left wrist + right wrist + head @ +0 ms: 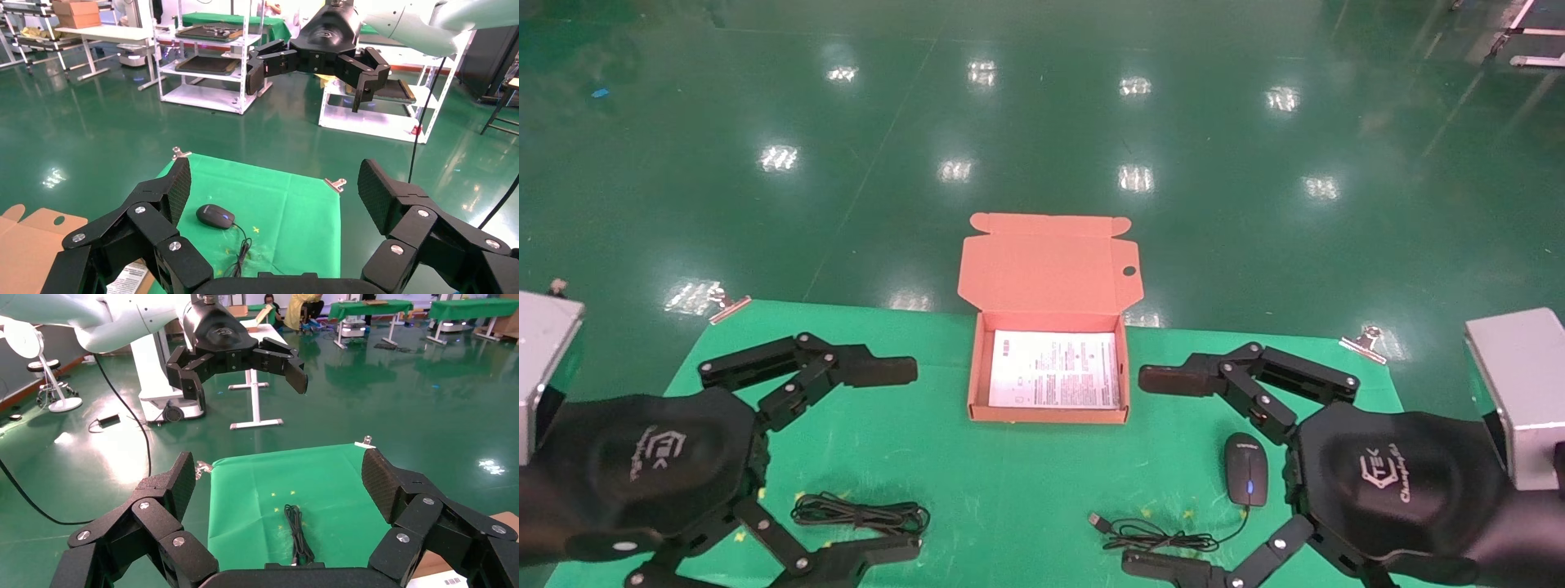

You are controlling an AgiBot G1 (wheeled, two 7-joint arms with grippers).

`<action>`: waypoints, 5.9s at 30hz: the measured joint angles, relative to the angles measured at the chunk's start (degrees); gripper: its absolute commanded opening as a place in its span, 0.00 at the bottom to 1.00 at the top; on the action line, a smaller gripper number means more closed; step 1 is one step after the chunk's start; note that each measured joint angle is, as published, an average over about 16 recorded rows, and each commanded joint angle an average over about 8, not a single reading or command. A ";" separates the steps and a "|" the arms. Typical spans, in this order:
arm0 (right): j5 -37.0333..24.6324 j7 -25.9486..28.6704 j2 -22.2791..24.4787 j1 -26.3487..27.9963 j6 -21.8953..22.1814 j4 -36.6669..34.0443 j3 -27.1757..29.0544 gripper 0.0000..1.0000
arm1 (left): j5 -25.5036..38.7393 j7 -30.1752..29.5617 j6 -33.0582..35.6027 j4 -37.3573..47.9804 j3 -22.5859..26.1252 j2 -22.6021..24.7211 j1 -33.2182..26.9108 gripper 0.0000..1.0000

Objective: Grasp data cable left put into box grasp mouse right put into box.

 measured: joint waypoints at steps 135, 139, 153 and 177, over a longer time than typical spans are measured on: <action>-68.52 -21.92 -30.39 19.17 25.01 -34.47 -40.28 0.00 | 70.36 5.75 -24.30 35.08 31.55 26.91 -17.37 0.00; -68.50 -21.91 -30.38 19.14 25.03 -34.48 -40.27 0.00 | 70.30 5.75 -24.31 35.08 31.52 26.89 -17.36 0.00; -68.43 -21.69 -30.14 19.22 24.57 -33.89 -40.28 0.00 | 70.58 5.51 -24.13 34.56 31.67 26.85 -17.37 0.00; -67.98 -21.17 -29.30 19.83 23.95 -32.89 -39.90 0.00 | 70.21 5.96 -23.31 33.16 31.61 26.21 -17.41 0.00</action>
